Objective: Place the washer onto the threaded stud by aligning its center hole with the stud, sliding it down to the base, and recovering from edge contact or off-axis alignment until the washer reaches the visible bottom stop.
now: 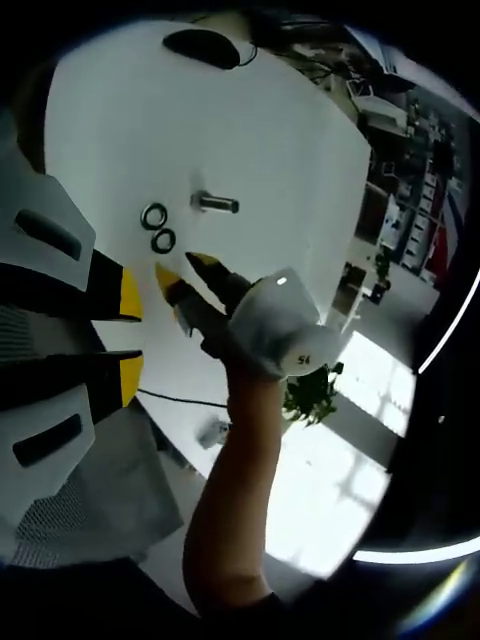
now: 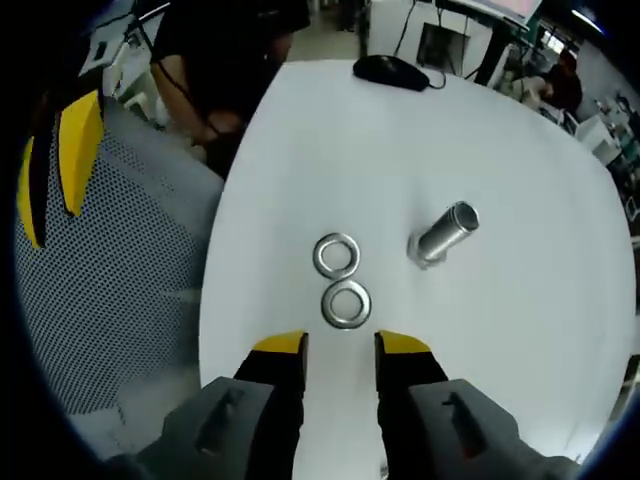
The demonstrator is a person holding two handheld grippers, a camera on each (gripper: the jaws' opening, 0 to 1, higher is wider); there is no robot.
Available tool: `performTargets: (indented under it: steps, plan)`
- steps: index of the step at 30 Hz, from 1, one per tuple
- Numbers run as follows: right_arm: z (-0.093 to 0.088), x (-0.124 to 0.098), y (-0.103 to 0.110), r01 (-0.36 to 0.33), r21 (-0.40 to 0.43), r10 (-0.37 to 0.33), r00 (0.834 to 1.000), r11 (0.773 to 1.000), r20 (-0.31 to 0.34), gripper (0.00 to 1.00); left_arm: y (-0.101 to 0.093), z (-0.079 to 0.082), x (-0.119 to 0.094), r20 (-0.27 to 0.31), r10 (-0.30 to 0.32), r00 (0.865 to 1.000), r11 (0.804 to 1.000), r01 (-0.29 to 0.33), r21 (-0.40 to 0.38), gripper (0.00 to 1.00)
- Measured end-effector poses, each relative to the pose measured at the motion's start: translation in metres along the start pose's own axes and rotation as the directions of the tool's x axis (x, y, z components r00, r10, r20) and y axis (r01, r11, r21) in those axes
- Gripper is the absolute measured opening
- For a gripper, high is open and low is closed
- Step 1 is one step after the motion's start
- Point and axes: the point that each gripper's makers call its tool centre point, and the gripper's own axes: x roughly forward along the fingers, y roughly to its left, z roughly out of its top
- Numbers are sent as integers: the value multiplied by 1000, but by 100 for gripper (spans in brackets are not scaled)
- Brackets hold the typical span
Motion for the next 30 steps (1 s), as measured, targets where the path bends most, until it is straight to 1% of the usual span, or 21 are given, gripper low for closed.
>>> performTargets:
  steps: [6, 8, 10, 12, 13, 14, 15, 18, 20, 21, 23, 24, 25, 26, 27, 30]
  plan:
    - [7, 12, 1, -5, 18, 5, 1000, 1000, -20, 30, -12, -5, 2, -31, -55, 998, 997, 56, 45, 9]
    - [8, 17, 2, -4, 20, 4, 999, 1000, -32, 30, -13, -5, 3, -38, -62, 997, 996, 64, 55, 9]
    - [12, 18, 0, 12, -8, -13, 1000, 1000, -28, 30, -15, -3, 2, -29, -66, 997, 995, 68, 68, 9]
    - [11, 21, 2, 2, -1, -2, 999, 1000, -49, 30, -16, -3, 3, -33, -74, 997, 994, 77, 73, 9]
    - [9, 20, -1, 16, -35, -18, 998, 999, -64, 29, -17, -4, 3, -40, -80, 996, 993, 83, 79, 9]
    - [10, 19, -1, 17, -44, -20, 997, 999, -69, 28, -18, -5, 4, -46, -84, 995, 992, 87, 88, 9]
    - [11, 20, 0, 8, -20, -10, 998, 1000, -59, 28, -19, -5, 4, -49, -88, 995, 991, 93, 97, 9]
    - [11, 19, -3, 12, -31, -14, 998, 999, -53, 25, -19, -5, 5, -55, -91, 994, 990, 96, 103, 9]
    - [11, 19, -2, 13, -26, -14, 999, 1000, -53, 24, -17, -8, 5, -74, -80, 994, 991, 88, 101, 9]
    - [11, 19, -2, 14, -40, -16, 998, 999, -53, 24, -16, -9, 5, -80, -76, 994, 991, 84, 106, 9]
    - [11, 18, -3, 14, -33, -15, 999, 999, -47, 24, -17, -8, 6, -79, -82, 993, 991, 90, 101, 9]
    - [10, 18, -3, 12, -28, -14, 999, 1000, -48, 23, -17, -8, 6, -80, -82, 993, 991, 90, 101, 9]
    - [6, 17, -5, 15, -29, -17, 998, 999, -67, 23, -16, -9, 6, -87, -79, 993, 991, 87, 104, 10]
    - [5, 14, -7, 26, -50, -30, 997, 998, -77, 23, -16, -10, 6, -93, -77, 993, 990, 87, 107, 10]
    - [6, 13, -7, 28, -51, -31, 997, 998, -74, 23, -16, -11, 6, -98, -77, 992, 990, 88, 110, 10]
    - [11, 1, -10, 23, -25, -25, 998, 999, -52, 23, -16, -10, 6, -93, -74, 993, 990, 84, 115, 10]
